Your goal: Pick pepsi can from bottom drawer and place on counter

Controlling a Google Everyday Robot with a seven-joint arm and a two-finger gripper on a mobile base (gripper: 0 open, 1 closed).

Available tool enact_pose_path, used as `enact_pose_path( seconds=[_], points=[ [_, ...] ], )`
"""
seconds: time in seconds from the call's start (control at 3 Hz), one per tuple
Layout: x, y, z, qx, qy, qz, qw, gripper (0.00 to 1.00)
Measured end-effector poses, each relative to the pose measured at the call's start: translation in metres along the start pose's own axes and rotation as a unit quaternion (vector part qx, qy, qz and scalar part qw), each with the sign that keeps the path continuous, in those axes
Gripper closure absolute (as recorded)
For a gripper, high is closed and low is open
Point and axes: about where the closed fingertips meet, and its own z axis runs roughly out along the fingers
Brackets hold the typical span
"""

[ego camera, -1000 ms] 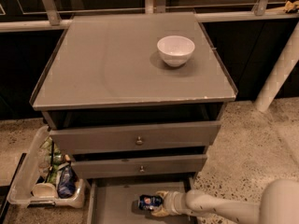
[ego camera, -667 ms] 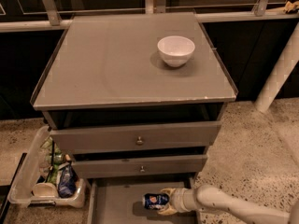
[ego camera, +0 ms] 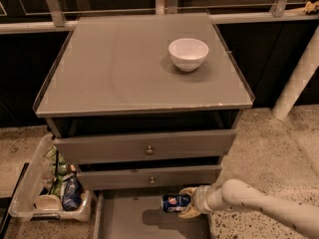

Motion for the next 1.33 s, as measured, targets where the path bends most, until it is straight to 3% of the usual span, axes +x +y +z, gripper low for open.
enact_pose_path(
  seconds=[0.33, 1.0, 1.33],
  points=[
    [-0.031, -0.014, -0.044, 0.020, 0.035, -0.005, 0.9992, 1.00],
    [-0.093, -0.049, -0.139, 0.071, 0.070, -0.029, 0.9946, 1.00],
    [-0.098, -0.052, -0.145, 0.075, 0.073, -0.035, 0.9939, 1.00]
  ],
)
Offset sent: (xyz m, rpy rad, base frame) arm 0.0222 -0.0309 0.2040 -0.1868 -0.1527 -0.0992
